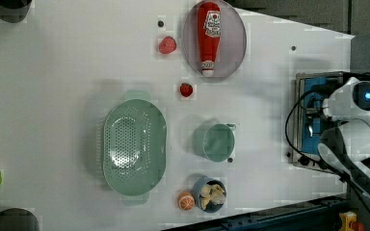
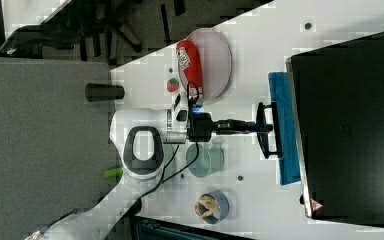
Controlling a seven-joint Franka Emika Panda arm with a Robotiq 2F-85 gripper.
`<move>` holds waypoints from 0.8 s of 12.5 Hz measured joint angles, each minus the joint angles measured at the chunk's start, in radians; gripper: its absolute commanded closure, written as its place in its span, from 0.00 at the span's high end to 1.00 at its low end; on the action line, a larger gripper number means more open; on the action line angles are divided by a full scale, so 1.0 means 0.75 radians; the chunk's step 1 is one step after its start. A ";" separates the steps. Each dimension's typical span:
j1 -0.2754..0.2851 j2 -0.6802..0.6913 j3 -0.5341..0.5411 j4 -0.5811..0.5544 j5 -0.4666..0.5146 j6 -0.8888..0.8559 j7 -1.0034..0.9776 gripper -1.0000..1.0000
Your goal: Flap open oven.
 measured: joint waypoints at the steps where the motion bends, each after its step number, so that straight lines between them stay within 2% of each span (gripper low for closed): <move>1: 0.024 0.040 0.013 0.005 -0.023 -0.005 0.049 0.18; 6: 0.122 0.324 0.077 0.031 -0.085 0.030 0.227 0.18; 10: 0.162 0.446 0.090 0.052 -0.086 0.015 0.398 0.18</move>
